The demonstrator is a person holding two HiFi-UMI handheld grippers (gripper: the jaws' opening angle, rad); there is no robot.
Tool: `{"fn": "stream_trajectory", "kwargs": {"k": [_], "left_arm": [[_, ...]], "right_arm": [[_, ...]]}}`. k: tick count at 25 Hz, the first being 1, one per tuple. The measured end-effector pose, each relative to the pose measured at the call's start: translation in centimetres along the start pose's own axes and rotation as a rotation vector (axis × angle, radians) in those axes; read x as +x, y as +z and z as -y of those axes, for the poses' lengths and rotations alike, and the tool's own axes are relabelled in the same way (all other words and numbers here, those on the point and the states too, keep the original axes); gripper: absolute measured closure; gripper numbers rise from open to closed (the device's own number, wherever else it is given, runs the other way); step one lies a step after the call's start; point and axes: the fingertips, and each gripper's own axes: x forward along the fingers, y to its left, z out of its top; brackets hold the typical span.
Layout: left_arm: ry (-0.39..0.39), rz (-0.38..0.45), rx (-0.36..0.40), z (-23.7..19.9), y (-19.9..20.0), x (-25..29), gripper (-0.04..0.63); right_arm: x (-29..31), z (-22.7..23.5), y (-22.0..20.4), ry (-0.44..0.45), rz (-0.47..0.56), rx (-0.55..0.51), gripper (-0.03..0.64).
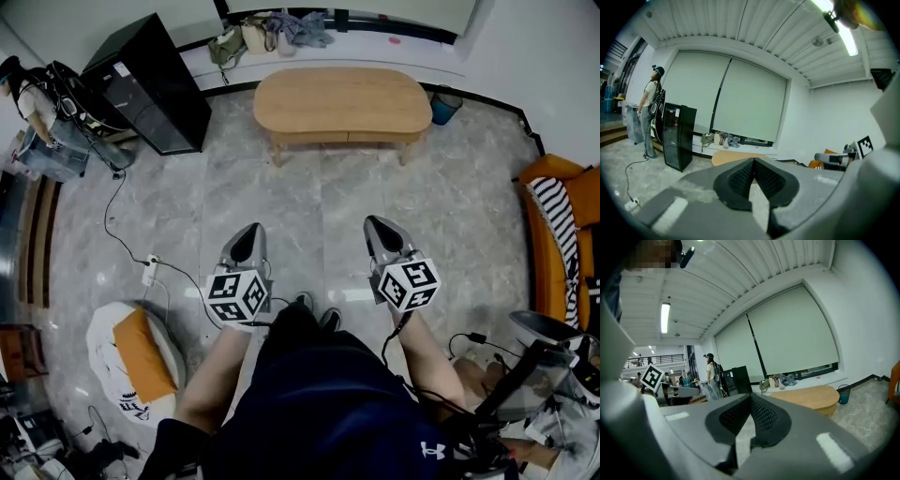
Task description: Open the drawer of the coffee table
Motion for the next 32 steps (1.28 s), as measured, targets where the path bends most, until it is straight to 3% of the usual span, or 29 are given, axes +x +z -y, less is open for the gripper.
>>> {"fn": "stream_trajectory", "kwargs": {"k": [10, 20, 32], "left_arm": [[-0.003, -0.033, -0.025, -5.3, 1.1, 5.9, 0.594], [-0.048, -0.005, 0.08, -14.0, 5.9, 13.8, 0.594], [-0.105, -0.06, 0.118, -16.1, 6.9, 19.5, 0.594]], "right_arm": [[7.2, 2.2, 0.7, -0.039, -0.038, 0.028, 0.615], [16.3, 2.3, 2.6, -0.122, -0.063, 0.014, 0.614], [21.0, 5.1, 3.9, -0.185, -0.048, 0.05, 0.615]]}}
